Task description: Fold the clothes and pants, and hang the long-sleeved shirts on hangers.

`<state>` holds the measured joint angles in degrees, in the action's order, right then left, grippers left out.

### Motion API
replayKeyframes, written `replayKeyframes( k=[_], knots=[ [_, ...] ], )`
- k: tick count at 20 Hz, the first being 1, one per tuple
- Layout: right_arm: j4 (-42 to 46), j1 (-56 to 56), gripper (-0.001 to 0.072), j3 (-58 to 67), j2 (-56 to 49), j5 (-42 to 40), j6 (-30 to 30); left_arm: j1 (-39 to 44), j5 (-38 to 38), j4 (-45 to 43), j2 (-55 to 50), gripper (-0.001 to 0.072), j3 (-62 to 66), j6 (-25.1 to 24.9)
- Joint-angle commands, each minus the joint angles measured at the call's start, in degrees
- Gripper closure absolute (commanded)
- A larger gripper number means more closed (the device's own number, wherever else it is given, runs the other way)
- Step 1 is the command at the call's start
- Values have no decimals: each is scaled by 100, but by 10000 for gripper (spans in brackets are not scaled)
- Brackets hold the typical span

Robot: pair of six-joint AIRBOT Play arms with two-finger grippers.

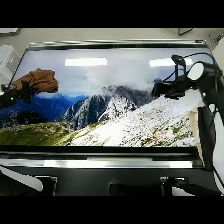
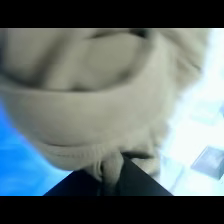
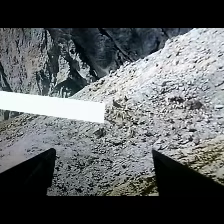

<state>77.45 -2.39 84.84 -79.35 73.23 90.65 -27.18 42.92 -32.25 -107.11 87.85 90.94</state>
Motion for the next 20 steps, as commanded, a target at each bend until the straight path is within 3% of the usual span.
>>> replayKeyframes(
  k=[1, 3, 5, 6, 10, 12, 14, 16, 17, 19, 20],
  knots=[
    [520, -2, 35, 105, 610, -273, -391, 308, 190, 111, 1187, 674, 24, -1375],
    [925, 0, 36, 105, 1027, -894, -415, 658, 608, -223, 2509, 674, 22, -2074],
    [1029, 0, 36, 103, 1355, -1126, -417, 1333, 872, -1113, 3943, 675, -46, -2035],
    [1027, -2, 36, 103, 1480, -1082, -415, 1731, 874, -1580, 4559, 675, -140, -1751],
    [986, -2, 35, 103, 1781, -92, -341, 3720, 636, -3132, 6544, 675, -1167, 485],
    [970, -2, 35, 101, 1792, 380, -247, 4664, 162, -3829, 7049, 675, -2028, 1443],
    [962, -2, 35, 101, 1792, 769, -236, 5436, -774, -4269, 7215, 675, -2922, 2433],
    [944, -2, 35, 96, 1792, 949, -111, 5980, -1937, -4284, 7025, 675, -3711, 2673],
    [885, -2, 36, 94, 1790, 1003, -63, 6074, -2170, -4282, 6824, 675, -4019, 2680],
    [597, -2, 36, 68, 1792, 1097, 118, 6057, -2133, -4280, 6229, 674, -4562, 2994],
    [337, -2, 36, -24, 1790, 1128, 192, 6041, -2129, -4277, 5871, 674, -4824, 3410]
  ],
)
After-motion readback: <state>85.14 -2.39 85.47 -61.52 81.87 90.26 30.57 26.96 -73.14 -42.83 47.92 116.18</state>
